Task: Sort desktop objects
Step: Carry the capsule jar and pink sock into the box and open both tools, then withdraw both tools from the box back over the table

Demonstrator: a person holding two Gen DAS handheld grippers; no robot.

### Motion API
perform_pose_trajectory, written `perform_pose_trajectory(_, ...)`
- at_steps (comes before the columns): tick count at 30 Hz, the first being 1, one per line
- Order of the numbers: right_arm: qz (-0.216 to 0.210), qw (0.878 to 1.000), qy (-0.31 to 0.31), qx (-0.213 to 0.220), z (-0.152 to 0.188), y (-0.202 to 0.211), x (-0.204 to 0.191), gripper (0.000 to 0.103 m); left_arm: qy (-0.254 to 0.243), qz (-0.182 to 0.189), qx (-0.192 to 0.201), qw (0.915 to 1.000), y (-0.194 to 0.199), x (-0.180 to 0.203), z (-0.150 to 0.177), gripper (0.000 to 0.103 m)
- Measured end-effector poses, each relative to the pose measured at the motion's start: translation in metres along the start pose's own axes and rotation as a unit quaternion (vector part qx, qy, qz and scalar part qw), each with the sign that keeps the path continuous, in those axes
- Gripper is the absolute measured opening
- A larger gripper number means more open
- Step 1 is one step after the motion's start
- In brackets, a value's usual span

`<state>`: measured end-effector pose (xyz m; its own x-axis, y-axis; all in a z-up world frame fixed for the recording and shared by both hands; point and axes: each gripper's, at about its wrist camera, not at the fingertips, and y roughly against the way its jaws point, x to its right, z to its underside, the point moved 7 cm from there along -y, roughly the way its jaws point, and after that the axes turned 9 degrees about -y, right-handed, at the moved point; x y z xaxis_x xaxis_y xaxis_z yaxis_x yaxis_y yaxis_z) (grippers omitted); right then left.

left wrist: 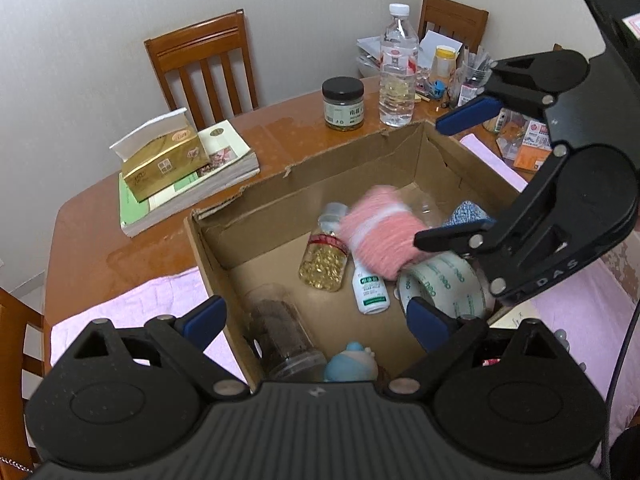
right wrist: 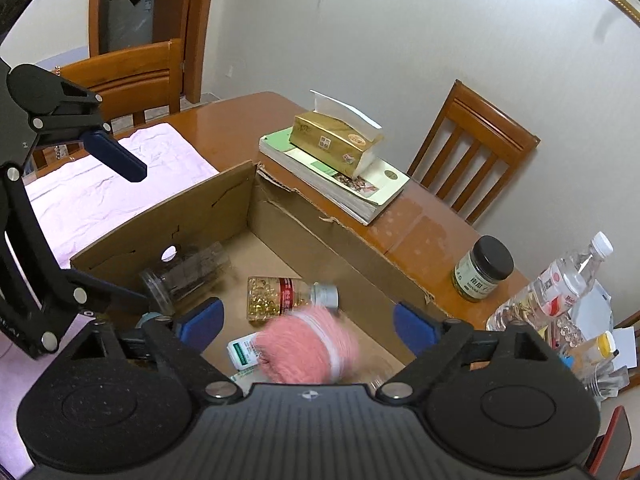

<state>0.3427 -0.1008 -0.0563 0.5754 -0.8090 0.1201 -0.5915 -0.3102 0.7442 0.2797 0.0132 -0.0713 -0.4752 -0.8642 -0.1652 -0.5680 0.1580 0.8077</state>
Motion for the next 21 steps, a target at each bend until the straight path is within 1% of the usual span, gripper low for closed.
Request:
perform_pose_trajectory(6,0.006,1.0,-0.009,-0.01,0.012,0.006,0.003,0.096,0.0,0.007,-0.006,1.0,0.0,0.006,0.006,0.097)
perform_pose_trajectory(17,0.013,0.999,-0.033,-0.015,0.036,0.025,0.006,0.102,-0.001,0.02,0.0,0.9998,0.009,0.021,0.013,0.097)
perform_pose_trajectory(21,0.013,0.999,-0.044,-0.02,0.047,0.03,0.004,0.102,-0.001,0.022,0.003,0.9998,0.014,0.031,0.02,0.097)
